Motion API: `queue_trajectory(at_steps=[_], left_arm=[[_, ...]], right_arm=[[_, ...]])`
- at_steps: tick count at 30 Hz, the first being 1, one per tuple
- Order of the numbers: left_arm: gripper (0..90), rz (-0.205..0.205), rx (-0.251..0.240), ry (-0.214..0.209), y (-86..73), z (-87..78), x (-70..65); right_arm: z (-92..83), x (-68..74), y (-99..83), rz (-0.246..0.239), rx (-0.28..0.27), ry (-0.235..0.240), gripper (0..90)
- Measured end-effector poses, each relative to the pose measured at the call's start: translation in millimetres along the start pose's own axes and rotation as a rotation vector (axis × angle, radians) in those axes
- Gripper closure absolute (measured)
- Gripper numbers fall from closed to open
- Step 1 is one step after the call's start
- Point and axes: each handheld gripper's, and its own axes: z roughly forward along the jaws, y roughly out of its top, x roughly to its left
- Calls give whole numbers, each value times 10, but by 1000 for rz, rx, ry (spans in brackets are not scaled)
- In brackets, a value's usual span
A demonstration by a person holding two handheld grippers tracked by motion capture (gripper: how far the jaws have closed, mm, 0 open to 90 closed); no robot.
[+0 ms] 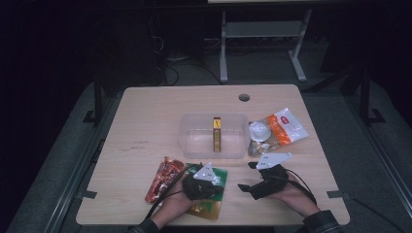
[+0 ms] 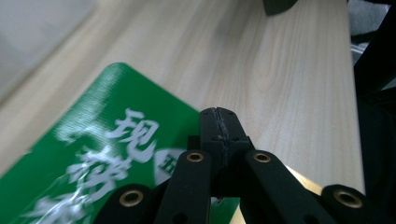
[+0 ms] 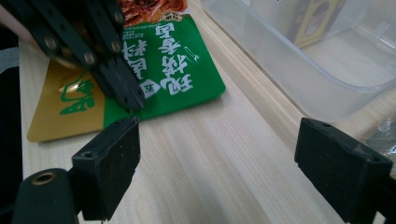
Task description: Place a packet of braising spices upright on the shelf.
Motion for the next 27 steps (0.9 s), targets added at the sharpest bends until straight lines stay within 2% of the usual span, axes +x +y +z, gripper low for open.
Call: queue_trajectory(at_steps=[3, 5, 9, 11, 12, 14, 15, 19, 21, 23, 25, 27], left_arm=[[900, 16, 1, 39, -34, -229, 67], [900, 9, 19, 82, -110, -424, 154], [900, -50, 21, 185, -317, -762, 389], [900, -91, 18, 223, -398, -869, 528], [900, -95, 33, 249, -426, -913, 607], [900, -125, 25, 285, -453, -969, 759], [900, -125, 24, 307, -458, -985, 833], [900, -152, 44, 355, -468, -954, 1102], [900, -182, 50, 358, -501, -921, 1219], [900, -178, 85, 371, -522, -895, 1286], [900, -193, 84, 376, -542, -879, 1343], [900, -194, 104, 377, -553, -873, 1379]], right_arm=[[1, -5, -6, 13, 3, -2, 142], [5, -4, -9, 14, 3, -2, 142], [17, 1, -8, 16, 9, -4, 142], [24, 8, -6, 6, 8, -5, 142], [26, 10, -3, 8, 12, -5, 142], [36, 8, -2, 6, 15, -9, 142], [37, 8, -3, 5, 15, -9, 142], [34, 0, -13, 18, 18, -8, 142], [27, -5, -16, 24, 19, -9, 142], [22, -7, -18, 28, 17, -9, 142], [17, -6, -24, 20, 13, -11, 142], [9, -10, -29, 19, 13, -14, 142]])
